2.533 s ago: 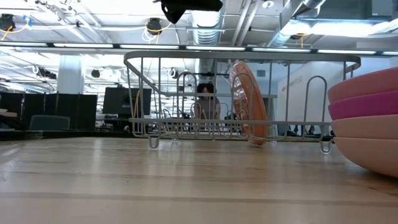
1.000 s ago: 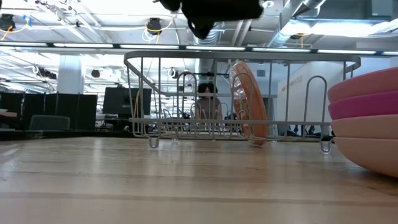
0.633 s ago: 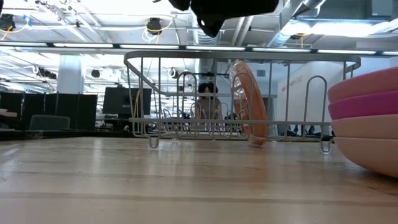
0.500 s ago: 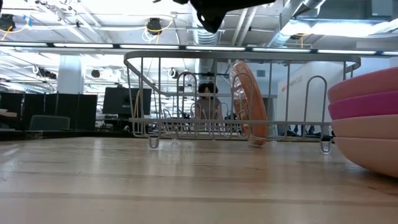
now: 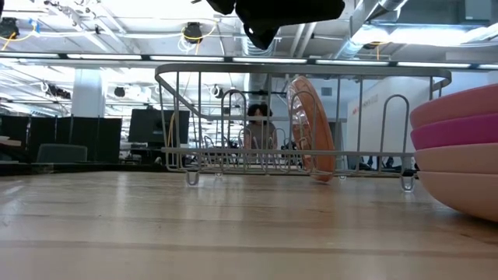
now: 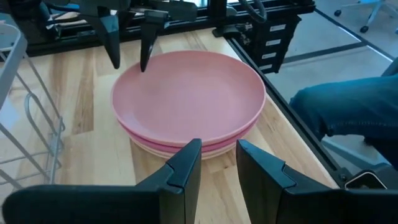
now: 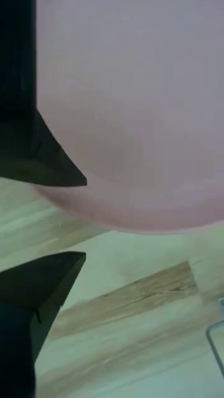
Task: Sort dishes
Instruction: Put the light pink plate in the dish rack
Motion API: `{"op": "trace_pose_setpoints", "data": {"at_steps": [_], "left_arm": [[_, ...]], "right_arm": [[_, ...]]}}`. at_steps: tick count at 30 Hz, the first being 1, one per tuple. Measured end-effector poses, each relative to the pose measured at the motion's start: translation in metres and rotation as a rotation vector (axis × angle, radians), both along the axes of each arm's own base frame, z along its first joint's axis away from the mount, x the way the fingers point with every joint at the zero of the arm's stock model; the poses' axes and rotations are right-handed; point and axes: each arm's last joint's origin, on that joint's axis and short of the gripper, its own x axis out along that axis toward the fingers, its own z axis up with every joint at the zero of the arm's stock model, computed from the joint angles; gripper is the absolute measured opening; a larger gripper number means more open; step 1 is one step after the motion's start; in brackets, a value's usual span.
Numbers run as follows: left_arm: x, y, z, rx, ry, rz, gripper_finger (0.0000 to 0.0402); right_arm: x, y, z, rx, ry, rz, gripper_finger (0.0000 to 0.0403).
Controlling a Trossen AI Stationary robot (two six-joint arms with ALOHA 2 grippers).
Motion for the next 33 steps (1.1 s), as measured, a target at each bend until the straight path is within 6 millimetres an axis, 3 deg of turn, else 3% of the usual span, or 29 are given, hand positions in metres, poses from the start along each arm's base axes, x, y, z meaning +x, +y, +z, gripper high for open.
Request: {"op": "trace_pose_setpoints", "data": {"at_steps": [17, 23, 33], "left_arm": [[0.0, 0.0, -0.001, 0.011, 0.003, -0.005, 0.0096], [0.0, 0.0, -0.001, 0.006, 0.004, -0.002, 0.0096], [0.0, 0.0, -0.001, 0.005, 0.004, -0.002, 0.0096]], "right_arm": [[0.006, -0.001, -0.005, 0.059, -0.017, -0.028, 0.0012], [0.007, 0.0, -0.001, 0.065, -0.015, -0.016, 0.0004], [0.01, 0.003, 0.023, 0.019, 0.017, -0.018, 0.0001]]}}
